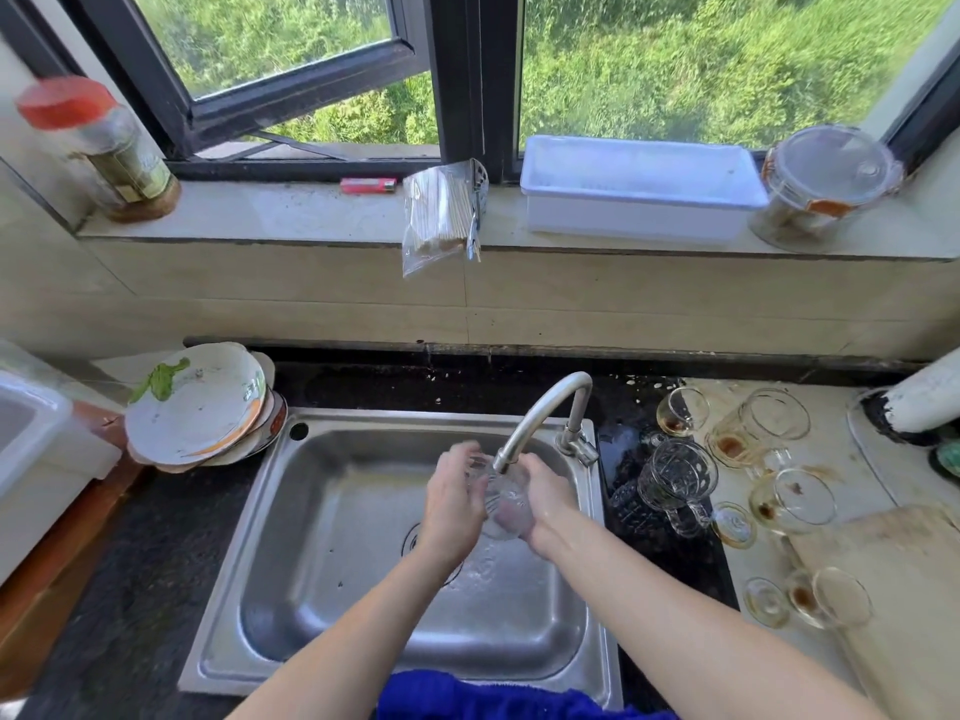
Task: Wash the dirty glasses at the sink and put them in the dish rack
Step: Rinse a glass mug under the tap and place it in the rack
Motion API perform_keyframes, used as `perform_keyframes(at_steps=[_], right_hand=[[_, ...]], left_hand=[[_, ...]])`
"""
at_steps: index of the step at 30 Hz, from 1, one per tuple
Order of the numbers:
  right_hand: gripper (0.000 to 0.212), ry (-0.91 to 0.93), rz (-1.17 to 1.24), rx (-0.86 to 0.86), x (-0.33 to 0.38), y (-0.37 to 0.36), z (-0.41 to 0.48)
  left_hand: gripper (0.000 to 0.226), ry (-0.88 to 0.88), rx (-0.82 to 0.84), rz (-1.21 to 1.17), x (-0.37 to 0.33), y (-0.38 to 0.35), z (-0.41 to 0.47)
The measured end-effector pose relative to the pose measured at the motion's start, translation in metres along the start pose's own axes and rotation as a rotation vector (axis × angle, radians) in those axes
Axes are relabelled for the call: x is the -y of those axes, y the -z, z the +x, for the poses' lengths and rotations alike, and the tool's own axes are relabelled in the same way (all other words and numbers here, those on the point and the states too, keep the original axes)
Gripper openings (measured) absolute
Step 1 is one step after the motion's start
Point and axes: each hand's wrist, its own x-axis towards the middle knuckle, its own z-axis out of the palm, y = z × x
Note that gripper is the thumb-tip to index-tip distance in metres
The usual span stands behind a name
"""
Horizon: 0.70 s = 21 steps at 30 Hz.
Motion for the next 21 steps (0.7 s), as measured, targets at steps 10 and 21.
perform_keyframes(at_steps=[10, 21], right_hand=[[0.066, 0.243, -0.284, 0.063, -0.004, -0.010, -0.002], [0.042, 0.283, -0.323, 0.076, 0.001, -0.007, -0.006]], left_hand=[[0.031, 0.269, 0.221, 0.164, -0.002, 0.005, 0.002], [0.042, 0.078, 0.239, 0.315, -0.002, 0.020, 0.007]])
